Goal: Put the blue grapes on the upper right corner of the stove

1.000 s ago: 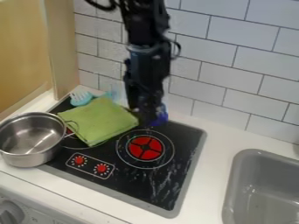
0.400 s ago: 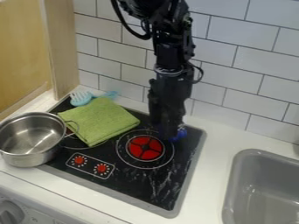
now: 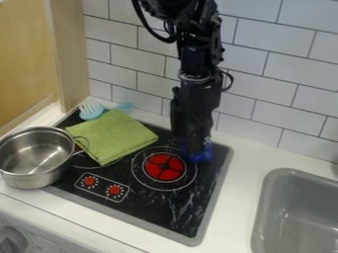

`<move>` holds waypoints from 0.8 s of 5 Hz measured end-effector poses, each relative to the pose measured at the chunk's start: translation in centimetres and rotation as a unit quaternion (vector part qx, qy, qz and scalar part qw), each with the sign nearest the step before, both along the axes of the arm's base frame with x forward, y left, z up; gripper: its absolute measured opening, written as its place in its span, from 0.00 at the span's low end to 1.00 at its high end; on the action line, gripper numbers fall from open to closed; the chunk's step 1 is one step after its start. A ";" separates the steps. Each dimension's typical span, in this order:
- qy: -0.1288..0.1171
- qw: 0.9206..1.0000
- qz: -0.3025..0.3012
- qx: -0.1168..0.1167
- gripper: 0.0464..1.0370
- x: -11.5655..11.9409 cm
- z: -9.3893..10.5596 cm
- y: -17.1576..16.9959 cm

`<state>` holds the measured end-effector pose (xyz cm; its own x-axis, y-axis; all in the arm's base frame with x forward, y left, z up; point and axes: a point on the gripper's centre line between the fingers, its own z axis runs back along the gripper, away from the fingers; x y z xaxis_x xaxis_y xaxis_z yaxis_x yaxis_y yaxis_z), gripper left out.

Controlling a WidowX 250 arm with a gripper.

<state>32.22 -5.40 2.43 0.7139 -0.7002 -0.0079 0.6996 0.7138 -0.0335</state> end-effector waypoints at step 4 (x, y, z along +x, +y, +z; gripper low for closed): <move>-0.035 0.999 -0.003 -0.004 0.96 -0.6 3.1 0.9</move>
